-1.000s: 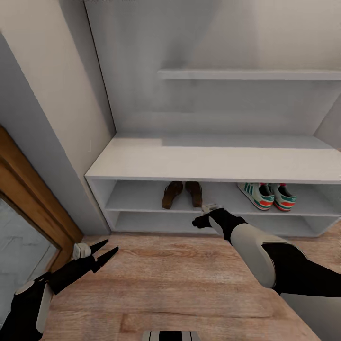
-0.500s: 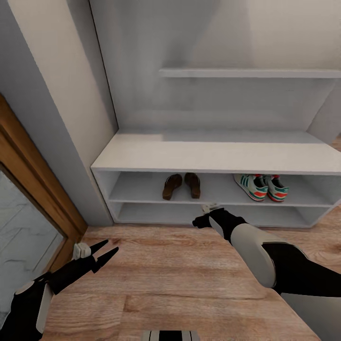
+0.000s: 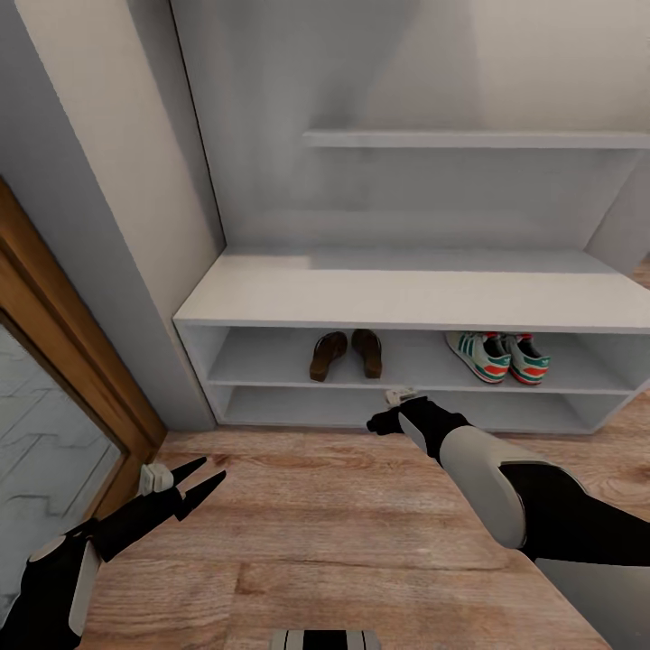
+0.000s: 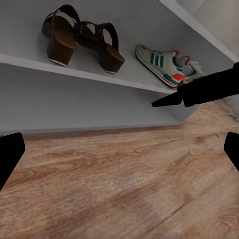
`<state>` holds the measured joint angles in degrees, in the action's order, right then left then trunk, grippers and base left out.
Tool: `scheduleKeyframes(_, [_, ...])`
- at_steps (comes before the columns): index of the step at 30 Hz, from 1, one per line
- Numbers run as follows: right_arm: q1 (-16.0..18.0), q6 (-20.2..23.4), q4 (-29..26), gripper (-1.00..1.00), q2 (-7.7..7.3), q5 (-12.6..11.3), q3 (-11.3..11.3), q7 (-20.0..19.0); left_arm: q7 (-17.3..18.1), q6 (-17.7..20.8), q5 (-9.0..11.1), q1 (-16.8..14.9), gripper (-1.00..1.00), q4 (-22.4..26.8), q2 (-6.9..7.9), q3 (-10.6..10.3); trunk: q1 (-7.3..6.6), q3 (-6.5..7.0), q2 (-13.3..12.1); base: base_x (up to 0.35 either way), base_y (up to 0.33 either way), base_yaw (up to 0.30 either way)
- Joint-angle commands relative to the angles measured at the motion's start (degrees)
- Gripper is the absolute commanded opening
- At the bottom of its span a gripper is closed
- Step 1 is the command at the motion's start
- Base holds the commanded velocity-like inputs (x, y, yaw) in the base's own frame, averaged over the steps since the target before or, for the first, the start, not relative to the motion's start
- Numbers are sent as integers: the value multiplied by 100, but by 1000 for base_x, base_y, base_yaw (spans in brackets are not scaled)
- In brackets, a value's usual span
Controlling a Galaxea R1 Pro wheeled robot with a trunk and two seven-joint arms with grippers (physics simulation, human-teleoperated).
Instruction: Pick up the two gym shoes and the two sandals from the corridor floor and place them onto the hallstand (shoe rack) in the corridor, making sure they are on the rack and not on the floor. Arrange them so the two gym shoes are next to each other and the two sandals are next to each other.
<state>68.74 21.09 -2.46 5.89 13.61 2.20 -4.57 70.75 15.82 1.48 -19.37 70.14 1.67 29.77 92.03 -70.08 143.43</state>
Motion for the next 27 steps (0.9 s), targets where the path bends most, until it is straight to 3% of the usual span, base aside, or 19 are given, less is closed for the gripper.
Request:
scheduleKeyframes(1, [0,0,0,100,0,-1,0,0,0,0,0,2,100,0,0,1,0,0,0,0,0,0])
scheduleKeyframes(27, [-1,0,0,100,8,1,-2,0,6,0,10,29,100,0,0,0,0,0,0,-3,0,0])
